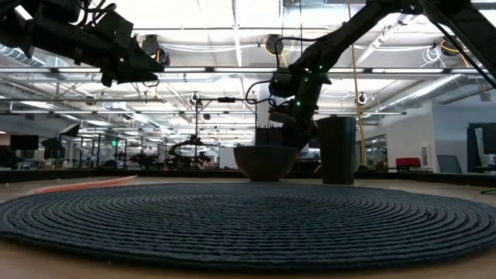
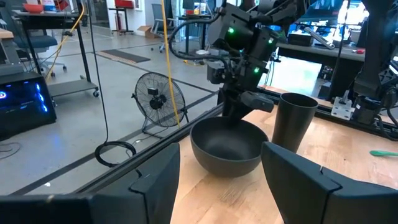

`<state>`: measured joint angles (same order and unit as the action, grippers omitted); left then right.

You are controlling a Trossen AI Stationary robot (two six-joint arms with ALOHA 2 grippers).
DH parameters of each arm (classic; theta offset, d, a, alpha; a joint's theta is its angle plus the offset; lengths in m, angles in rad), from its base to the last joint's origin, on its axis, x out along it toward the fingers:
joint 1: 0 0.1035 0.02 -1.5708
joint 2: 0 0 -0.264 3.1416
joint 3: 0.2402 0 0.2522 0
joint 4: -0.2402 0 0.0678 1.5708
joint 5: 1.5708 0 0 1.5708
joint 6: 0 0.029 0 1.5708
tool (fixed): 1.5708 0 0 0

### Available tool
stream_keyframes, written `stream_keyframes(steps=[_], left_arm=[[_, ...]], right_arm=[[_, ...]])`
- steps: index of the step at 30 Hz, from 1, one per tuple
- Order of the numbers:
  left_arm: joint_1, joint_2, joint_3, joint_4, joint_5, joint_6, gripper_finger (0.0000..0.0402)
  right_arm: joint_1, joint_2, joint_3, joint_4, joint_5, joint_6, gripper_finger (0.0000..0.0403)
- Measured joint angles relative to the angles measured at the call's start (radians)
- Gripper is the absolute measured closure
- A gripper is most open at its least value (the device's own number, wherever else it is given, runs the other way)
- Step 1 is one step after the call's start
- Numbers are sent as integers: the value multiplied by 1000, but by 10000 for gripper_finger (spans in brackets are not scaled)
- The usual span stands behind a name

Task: Pick & Place Utensil
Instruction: Put the black bowl on the left of the blue mat

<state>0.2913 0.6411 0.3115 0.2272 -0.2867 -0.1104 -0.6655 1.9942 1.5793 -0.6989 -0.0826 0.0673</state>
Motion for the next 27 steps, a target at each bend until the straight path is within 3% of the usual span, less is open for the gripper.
stream_keyframes(steps=[8,18,27], left_arm=[[0,0,0,0,0,0,170],[0,0,0,0,0,2,170],[0,0,0,0,-1,2,169]], right_arm=[[0,0,-14,53,0,-2,295],[0,0,-14,93,-1,-30,393],[0,-2,-14,90,0,-46,397]])
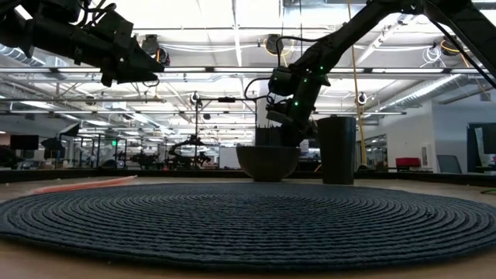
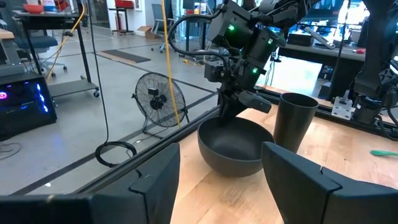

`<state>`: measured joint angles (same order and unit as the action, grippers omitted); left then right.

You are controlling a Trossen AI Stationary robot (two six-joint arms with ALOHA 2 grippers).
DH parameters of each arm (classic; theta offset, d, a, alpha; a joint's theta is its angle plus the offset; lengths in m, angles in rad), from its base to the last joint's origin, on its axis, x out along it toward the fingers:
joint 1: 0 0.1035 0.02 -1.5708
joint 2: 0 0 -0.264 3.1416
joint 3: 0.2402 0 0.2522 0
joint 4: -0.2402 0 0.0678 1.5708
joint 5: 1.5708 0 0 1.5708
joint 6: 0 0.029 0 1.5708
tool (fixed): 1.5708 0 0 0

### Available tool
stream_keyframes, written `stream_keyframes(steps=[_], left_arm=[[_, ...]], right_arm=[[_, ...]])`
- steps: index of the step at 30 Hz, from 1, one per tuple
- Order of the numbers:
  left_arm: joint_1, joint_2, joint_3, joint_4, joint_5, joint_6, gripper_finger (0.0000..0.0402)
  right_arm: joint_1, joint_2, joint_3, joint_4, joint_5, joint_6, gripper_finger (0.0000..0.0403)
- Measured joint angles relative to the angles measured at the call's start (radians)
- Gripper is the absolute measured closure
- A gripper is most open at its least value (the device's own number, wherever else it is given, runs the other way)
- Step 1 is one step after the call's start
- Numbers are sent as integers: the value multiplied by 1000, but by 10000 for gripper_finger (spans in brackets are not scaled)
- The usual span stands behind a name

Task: Pick & Place Utensil
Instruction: Put the black bowl on the left of the blue mat

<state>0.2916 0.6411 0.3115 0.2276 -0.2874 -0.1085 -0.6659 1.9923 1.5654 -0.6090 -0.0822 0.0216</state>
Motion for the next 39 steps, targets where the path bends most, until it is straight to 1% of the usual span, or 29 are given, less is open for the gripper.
stream_keyframes(steps=[13,18,24,27,33,34,37,39], left_arm=[[0,0,0,-23,0,0,169],[0,0,0,-23,0,5,169],[0,0,0,-23,1,3,169],[0,0,0,-23,54,1,169],[0,0,0,-23,250,-11,170],[1,0,0,-23,266,-30,169],[1,1,4,-29,272,-86,169],[-2,21,27,-32,302,-99,166]], right_arm=[[0,-12,0,-7,-3,-8,400],[0,-59,0,-9,-48,-11,401],[23,-137,0,-33,-51,-11,401],[46,-178,0,-60,-51,-20,401],[109,-247,0,-92,-50,-30,402],[121,-256,0,-95,-50,-30,402],[155,-278,0,-109,-48,-30,402],[177,-280,0,-120,-44,-29,402]])
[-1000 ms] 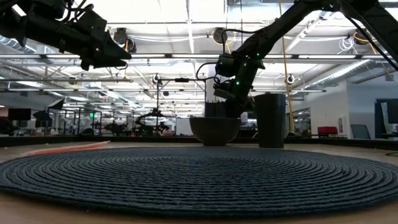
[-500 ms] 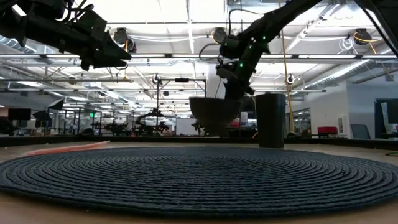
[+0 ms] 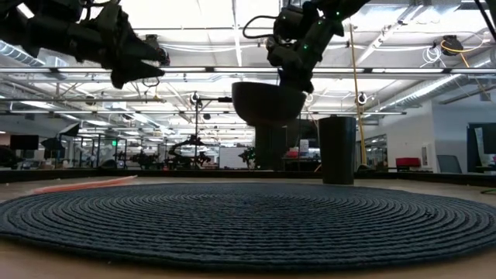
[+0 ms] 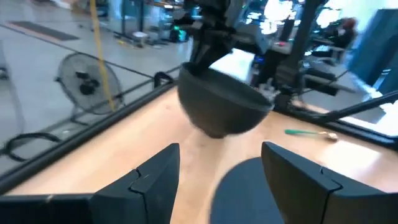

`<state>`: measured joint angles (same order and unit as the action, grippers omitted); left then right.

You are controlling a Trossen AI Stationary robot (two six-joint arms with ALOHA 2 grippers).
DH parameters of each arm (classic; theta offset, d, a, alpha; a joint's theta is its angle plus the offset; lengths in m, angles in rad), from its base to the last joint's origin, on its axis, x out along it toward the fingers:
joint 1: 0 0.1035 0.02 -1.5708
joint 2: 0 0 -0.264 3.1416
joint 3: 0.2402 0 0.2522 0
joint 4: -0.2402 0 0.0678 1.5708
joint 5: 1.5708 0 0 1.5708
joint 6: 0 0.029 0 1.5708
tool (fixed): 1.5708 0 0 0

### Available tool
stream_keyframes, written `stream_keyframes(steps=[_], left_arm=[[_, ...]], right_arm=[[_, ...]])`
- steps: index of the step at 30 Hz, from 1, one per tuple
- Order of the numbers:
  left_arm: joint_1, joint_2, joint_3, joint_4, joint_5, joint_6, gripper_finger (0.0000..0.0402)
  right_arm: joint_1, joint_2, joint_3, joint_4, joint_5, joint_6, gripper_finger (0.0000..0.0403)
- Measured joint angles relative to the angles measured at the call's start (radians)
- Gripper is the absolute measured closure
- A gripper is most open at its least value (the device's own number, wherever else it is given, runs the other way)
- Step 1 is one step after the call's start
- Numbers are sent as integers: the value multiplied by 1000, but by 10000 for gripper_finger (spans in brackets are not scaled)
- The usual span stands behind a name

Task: Pick & Place Utensil
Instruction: Put the black bowl on the left of the blue mat

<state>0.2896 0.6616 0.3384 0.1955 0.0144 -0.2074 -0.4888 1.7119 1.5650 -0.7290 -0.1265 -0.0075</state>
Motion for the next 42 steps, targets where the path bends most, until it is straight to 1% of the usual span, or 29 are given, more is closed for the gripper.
stream_keyframes(steps=[2,4,9,12,14,16,18,21,26,30,35,42], left_arm=[[-16,38,38,-15,28,-14,156],[-43,98,92,-58,30,-16,138],[-101,285,240,-239,-43,-32,89],[-122,368,307,-317,-31,-41,69],[-147,397,322,-327,-8,-50,62],[-178,407,324,-325,-12,-54,61],[-210,408,324,-332,-42,-53,64],[-251,404,317,-339,-81,-54,76],[-305,404,317,-335,-94,-37,98],[-327,404,317,-335,-113,-28,110],[-348,404,316,-346,-112,13,116],[-423,404,316,-453,-112,68,114]], right_arm=[[21,1,0,-16,1,2,402],[44,1,0,-35,7,3,402],[122,1,0,-68,97,18,402],[168,1,0,-75,101,22,402],[200,1,0,-93,102,23,402],[234,1,0,-115,101,23,401],[268,0,-16,-117,103,31,401],[316,2,-51,-121,103,55,401],[402,2,-129,-95,102,116,400],[462,2,-192,-34,97,169,400],[528,2,-225,56,99,224,400],[594,2,-264,141,97,280,399]])
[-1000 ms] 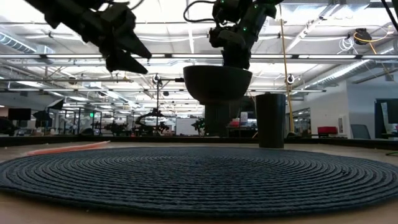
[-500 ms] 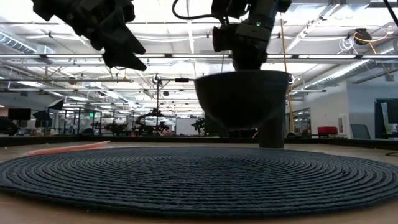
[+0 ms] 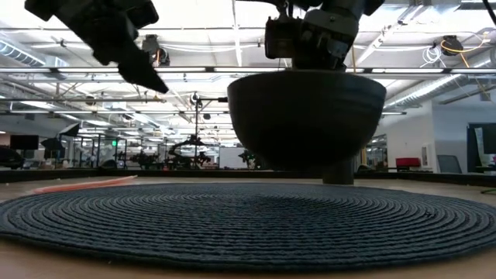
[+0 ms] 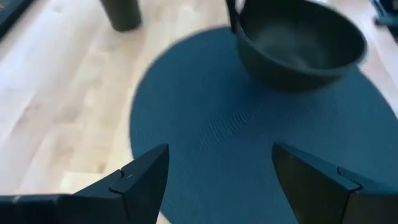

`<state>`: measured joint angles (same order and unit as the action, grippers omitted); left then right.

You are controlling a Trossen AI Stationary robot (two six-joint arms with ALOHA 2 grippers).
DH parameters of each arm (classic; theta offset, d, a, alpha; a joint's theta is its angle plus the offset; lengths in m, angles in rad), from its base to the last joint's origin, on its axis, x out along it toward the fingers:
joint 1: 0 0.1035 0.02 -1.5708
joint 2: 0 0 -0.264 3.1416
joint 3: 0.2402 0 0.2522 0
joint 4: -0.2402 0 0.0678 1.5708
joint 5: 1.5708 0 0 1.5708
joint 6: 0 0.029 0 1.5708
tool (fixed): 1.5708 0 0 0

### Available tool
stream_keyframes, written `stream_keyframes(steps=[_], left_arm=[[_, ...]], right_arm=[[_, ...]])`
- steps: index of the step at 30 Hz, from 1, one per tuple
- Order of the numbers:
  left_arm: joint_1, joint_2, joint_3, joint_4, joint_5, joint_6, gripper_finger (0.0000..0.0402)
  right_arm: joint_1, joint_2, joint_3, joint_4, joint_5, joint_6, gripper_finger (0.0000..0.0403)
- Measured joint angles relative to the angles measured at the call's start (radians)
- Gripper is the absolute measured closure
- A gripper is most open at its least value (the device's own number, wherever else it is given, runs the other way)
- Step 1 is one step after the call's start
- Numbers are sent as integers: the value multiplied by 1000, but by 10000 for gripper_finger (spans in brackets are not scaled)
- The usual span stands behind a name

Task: Pick & Place Utensil
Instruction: Put the black bowl on the left of the blue mat

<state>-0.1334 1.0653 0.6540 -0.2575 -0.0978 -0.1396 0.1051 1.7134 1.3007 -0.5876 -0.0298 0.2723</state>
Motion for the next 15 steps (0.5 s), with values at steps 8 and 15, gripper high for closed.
stream_keyframes(steps=[8,15], left_arm=[[-53,0,0,-23,-35,1,130],[-59,0,0,-23,-43,-4,133]], right_arm=[[22,0,-87,130,-61,68,399],[21,0,-98,138,-50,87,399]])
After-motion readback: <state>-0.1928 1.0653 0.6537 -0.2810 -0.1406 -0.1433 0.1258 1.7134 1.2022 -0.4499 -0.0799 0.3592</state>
